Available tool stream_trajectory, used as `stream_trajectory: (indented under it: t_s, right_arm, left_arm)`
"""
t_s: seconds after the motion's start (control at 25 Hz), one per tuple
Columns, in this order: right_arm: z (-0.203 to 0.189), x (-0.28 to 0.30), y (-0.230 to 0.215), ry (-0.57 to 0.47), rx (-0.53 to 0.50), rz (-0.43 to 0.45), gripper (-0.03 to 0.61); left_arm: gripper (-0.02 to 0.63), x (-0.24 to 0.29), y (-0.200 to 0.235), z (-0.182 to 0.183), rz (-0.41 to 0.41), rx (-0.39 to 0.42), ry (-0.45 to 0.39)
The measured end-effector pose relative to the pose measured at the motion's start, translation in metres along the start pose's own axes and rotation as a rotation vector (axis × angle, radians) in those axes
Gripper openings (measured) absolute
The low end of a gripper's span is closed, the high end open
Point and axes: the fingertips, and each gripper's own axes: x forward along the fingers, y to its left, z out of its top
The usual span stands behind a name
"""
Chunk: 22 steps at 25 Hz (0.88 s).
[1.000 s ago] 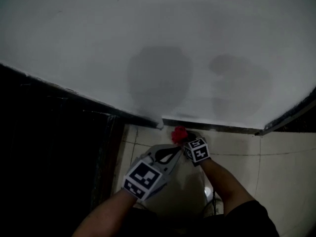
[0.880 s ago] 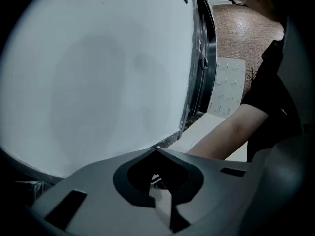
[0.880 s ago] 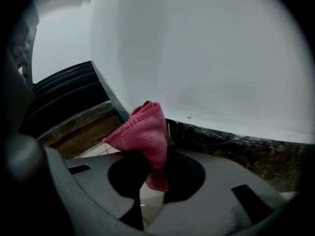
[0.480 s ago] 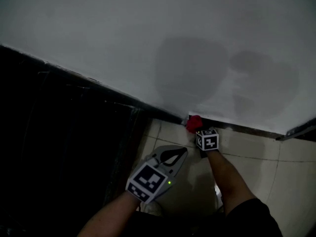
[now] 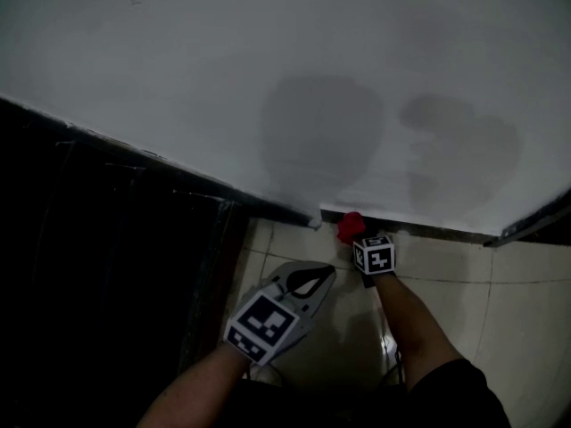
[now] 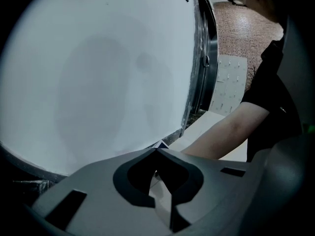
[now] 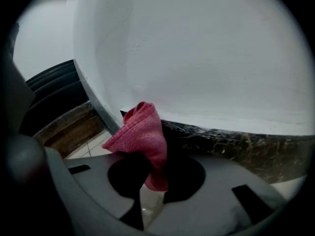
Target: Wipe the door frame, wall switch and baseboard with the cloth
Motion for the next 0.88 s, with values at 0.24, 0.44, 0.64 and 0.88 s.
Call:
stream_trajectory:
  t_s: [0.24,0.44,0.64,0.88]
  right_arm:
    - [-0.005,-0.019,-0.027,0.012,-0.022,-0.034,0.057]
    - [-0.008,-0.033,-0.047,0.000,-0.001,-0.057,0.057]
    - [-0.014,-0.046,-0.068,0.003,0.016,-0.082,0.057]
    - [-0.019,-0.065,-0.092,0.007,0.038,-0.111,0.057]
  left_arm:
    - [-0.008,0.012,-0.013,0.005,-0.023,0.012,-0.002]
    - [-0.008,0.023,-0.021,0.010,-0.040,0.016,-0.008]
    - [-0.008,0.039,-0.034,0.014,-0.069,0.029,-0.009]
    - [-0.008,0.057,-0.048,0.015,-0.094,0.040,0.002]
